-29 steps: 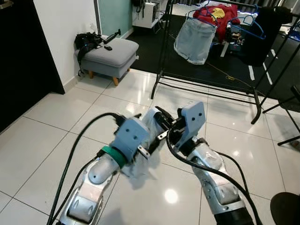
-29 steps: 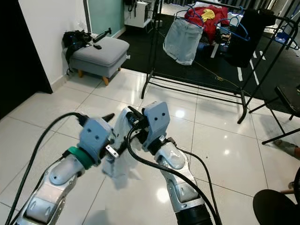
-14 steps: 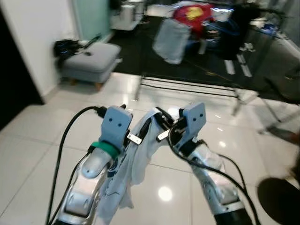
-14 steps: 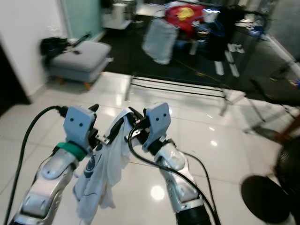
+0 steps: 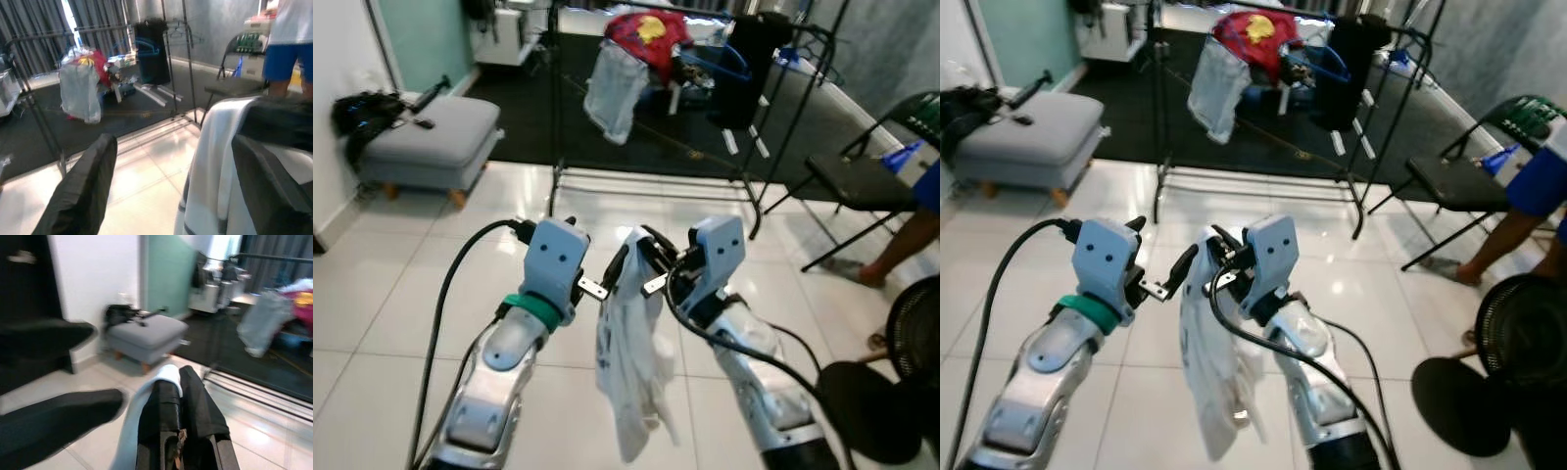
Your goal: Hang hanger
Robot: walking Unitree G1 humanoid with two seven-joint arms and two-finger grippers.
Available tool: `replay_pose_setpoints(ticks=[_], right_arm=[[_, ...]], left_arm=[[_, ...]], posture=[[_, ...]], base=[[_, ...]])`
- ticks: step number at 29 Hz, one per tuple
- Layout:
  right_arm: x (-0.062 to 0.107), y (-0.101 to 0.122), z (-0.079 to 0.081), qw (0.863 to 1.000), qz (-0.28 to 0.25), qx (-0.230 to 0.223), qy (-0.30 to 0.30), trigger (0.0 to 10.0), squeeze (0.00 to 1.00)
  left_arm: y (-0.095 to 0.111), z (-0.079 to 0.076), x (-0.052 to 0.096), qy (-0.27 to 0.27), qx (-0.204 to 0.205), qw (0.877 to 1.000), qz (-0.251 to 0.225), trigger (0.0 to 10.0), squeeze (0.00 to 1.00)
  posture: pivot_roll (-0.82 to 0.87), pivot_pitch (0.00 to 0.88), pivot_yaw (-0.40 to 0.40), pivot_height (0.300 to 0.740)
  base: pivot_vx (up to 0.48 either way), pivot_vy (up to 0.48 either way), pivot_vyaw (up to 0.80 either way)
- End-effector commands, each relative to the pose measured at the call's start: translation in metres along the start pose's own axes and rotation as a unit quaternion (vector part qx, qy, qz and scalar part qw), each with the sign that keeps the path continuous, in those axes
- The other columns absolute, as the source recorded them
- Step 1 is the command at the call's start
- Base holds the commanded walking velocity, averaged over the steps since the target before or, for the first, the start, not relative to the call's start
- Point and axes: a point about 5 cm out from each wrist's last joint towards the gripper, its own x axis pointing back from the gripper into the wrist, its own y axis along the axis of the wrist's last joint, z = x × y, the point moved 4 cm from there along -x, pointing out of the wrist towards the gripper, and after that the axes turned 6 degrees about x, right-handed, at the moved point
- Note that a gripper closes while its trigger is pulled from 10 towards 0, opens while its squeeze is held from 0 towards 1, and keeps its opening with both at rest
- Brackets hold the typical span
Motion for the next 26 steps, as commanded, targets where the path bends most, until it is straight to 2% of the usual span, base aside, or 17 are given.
replay_pose_setpoints(ticks=[1,21,26], right_arm=[[-0.0037,0.0068,0.0098,1.000,-0.019,0.001,0.015,10.0,0.00],[-0.0041,0.0079,0.0065,1.000,-0.022,0.006,0.009,10.0,0.00],[-0.0048,0.0078,0.0059,1.000,-0.023,0.007,0.009,10.0,0.00]], left_arm=[[-0.0078,0.0071,0.0062,0.012,0.000,1.000,0.014,10.0,0.00],[-0.0070,0.0058,0.0034,0.009,-0.002,1.000,0.012,10.0,0.00],[-0.0087,0.0041,0.0029,0.011,-0.010,1.000,0.018,10.0,0.00]], posture=[[-0.10,0.091,0.025,0.740],[-0.10,0.087,0.027,0.740],[-0.10,0.084,0.026,0.740]], base=[[0.469,0.000,0.00],[0.469,0.000,0.00],[0.102,0.000,0.00]])
